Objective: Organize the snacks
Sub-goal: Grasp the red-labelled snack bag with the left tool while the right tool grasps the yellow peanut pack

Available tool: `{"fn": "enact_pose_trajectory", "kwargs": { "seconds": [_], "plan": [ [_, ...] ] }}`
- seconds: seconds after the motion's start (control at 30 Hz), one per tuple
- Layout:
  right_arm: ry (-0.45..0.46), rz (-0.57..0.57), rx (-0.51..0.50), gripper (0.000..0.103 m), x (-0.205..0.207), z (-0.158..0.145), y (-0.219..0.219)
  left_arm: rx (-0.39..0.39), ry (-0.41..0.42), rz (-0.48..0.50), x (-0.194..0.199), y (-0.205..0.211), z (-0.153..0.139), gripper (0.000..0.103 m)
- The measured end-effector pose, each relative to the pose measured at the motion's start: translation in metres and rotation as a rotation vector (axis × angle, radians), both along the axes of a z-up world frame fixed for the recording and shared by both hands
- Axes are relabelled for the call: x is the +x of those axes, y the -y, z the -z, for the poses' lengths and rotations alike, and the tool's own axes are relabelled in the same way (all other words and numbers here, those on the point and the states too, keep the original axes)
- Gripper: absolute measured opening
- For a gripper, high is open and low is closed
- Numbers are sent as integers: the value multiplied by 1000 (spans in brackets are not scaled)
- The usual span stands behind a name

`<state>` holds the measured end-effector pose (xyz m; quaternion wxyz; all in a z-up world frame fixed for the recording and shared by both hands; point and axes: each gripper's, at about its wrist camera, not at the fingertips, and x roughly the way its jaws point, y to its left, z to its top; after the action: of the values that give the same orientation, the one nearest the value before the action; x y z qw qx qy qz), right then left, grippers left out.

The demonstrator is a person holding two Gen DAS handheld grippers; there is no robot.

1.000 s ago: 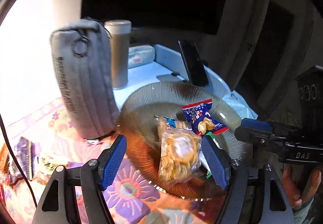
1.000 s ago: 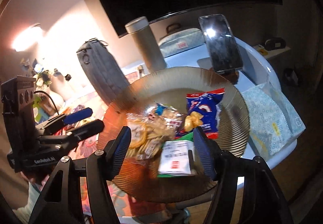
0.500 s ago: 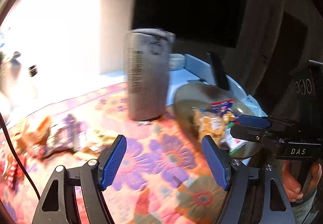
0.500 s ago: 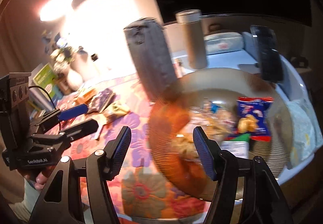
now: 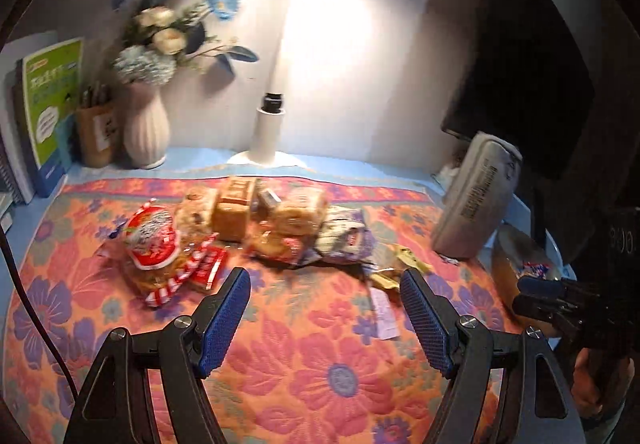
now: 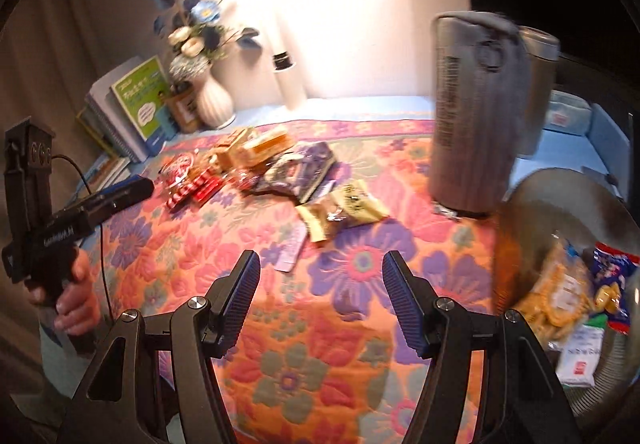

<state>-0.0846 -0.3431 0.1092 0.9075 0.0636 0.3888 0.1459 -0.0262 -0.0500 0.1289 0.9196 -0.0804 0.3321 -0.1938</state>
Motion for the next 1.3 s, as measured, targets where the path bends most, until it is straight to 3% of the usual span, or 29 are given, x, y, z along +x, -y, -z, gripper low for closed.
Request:
{"fn": "enact_pose_trajectory", "kwargs": {
  "seconds": [0.23, 0.37, 0.5, 0.7, 0.9, 1.07, 1.3],
  "plan": [
    [-92, -2, 2, 63, 44, 32, -27, -93, -75, -214, 25, -80, 31, 75],
    [-239, 65, 111, 63, 76, 71, -15, -161, -156, -310, 45, -112, 56, 75],
    [-317, 142, 232, 63, 96, 100, 6, -214, -221, -354, 69, -124, 75, 75],
    [-306, 185, 289, 65, 116, 99, 15, -219, -273, -363, 111, -110, 85, 75],
    [-294, 202, 292, 75, 136, 100, 12, -132, -305, -377, 153, -91, 97, 83],
    [-245, 214, 206, 77, 147, 99, -2, -105, -301, -353, 166, -85, 114, 83],
    [-147, 203, 33, 75, 141, 103, -23, -57, -253, -340, 164, -81, 114, 83]
  ]
}}
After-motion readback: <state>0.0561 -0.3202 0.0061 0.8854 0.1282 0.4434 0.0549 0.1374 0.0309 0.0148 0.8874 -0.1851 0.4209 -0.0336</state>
